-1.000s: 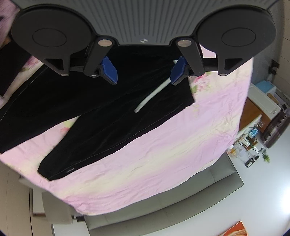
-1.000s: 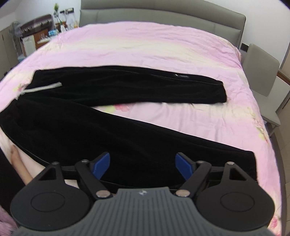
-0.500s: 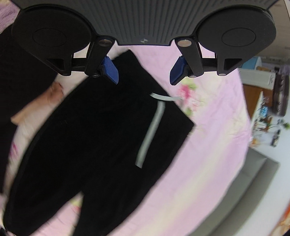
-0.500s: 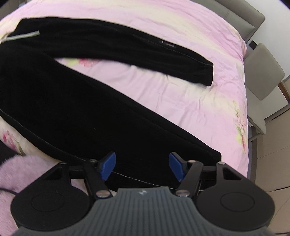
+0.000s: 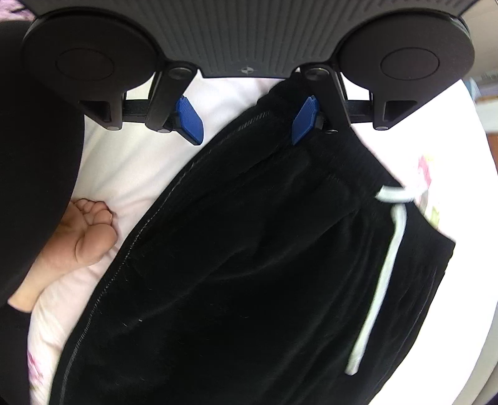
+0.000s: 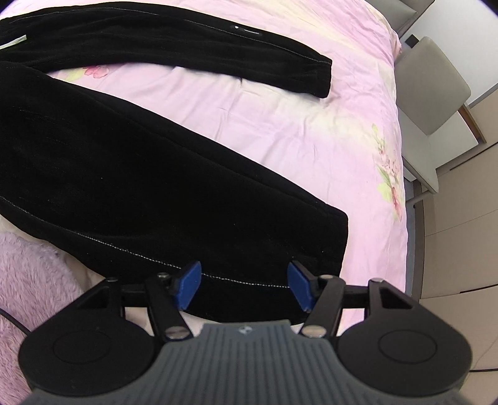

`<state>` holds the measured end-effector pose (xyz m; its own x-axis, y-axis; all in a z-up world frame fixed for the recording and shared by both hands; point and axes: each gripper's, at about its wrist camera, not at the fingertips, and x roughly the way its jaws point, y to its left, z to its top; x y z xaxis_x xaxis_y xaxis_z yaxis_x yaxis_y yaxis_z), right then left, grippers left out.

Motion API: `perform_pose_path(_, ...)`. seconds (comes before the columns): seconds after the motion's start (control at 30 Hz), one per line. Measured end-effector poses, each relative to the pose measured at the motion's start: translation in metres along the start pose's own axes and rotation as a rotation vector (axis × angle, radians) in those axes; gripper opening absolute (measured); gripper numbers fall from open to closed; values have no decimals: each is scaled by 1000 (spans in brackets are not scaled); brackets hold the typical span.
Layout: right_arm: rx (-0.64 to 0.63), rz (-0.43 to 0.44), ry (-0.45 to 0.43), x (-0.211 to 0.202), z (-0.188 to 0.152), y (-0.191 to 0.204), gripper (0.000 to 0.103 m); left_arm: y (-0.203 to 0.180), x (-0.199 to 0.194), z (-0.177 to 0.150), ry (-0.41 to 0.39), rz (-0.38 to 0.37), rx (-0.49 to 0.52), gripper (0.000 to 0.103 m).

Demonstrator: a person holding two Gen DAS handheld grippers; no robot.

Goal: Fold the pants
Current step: 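Grasp the waistband with the left tool while the right tool grasps a leg hem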

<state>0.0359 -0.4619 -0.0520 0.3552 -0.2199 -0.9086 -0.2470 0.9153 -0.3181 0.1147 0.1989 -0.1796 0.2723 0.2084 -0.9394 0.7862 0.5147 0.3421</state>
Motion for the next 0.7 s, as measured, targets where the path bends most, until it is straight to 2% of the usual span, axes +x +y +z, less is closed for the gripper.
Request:
perform_pose_path(0.13, -30, 13, 17, 6, -1, 0, 58, -19, 14, 5, -18, 67, 123, 79)
perform_pose_path(0.23, -79, 21, 36, 8, -4, 2, 58, -23, 23, 4, -18, 98, 162, 79)
perform_pose_path(0.3, -116, 35, 48, 9, -8, 3, 58, -20, 29, 2, -16, 98, 142, 74)
perform_pose_path(0.37, -158, 51, 67, 13, -11, 5, 58, -17, 27, 2, -25, 103, 121, 63)
perform_pose_path(0.47, -249, 69, 89, 23, -16, 11, 58, -10, 22, 1, -43, 102, 56, 41)
perform_pose_path(0.57, -337, 72, 78, 30, -20, 23, 61, -3, 16, -3, -64, 111, -14, 32)
perform_pose_path(0.7, -492, 72, 29, 32, -21, 40, 72, 9, 5, 0, -90, 127, -140, 27)
